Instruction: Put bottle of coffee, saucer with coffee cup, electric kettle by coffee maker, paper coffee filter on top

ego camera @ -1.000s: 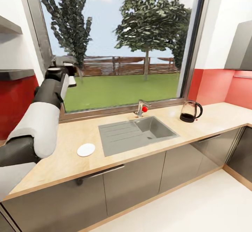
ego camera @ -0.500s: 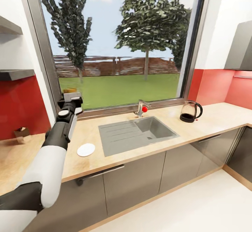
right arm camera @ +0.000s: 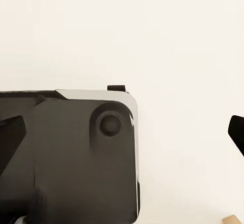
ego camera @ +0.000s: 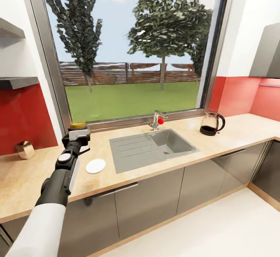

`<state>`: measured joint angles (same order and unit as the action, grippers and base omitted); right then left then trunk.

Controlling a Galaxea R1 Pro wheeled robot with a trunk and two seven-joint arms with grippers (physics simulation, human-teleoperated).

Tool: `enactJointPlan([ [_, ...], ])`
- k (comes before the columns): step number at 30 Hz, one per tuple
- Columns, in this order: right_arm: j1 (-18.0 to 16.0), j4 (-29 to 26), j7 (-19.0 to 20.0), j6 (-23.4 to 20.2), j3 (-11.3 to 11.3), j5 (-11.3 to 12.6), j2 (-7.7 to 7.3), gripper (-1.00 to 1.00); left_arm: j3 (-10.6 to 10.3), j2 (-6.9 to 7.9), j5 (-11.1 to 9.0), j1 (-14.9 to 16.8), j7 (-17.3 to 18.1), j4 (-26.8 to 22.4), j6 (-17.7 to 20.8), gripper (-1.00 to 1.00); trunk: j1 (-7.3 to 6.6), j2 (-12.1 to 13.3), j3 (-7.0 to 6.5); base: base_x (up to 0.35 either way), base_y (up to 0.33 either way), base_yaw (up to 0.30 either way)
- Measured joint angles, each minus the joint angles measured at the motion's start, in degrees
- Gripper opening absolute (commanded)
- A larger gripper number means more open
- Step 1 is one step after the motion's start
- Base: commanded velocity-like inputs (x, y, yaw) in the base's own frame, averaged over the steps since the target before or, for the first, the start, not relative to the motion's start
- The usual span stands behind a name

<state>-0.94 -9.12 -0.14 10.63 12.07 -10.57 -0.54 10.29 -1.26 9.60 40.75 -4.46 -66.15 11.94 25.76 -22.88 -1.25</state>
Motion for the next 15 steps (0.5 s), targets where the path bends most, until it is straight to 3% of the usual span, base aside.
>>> enactJointPlan([
  [8, -0.01, 0.01, -0.01, -0.04, 0.11, 0.01, 0.04, 1.00, 0.14, 0.20, 0.00, -3.31, 0.08, -1.08, -0.04, -1.00, 0.00, 0.00, 0.00, 0.000, 0.000, 0.173],
  [15, -0.01, 0.01, -0.02, -0.04, 0.06, 0.01, 0.09, 1.00, 3.22, 0.28, -0.02, -7.19, 0.27, -4.35, -0.83, -1.00, 0.00, 0.00, 0.00, 0.000, 0.000, 0.271],
])
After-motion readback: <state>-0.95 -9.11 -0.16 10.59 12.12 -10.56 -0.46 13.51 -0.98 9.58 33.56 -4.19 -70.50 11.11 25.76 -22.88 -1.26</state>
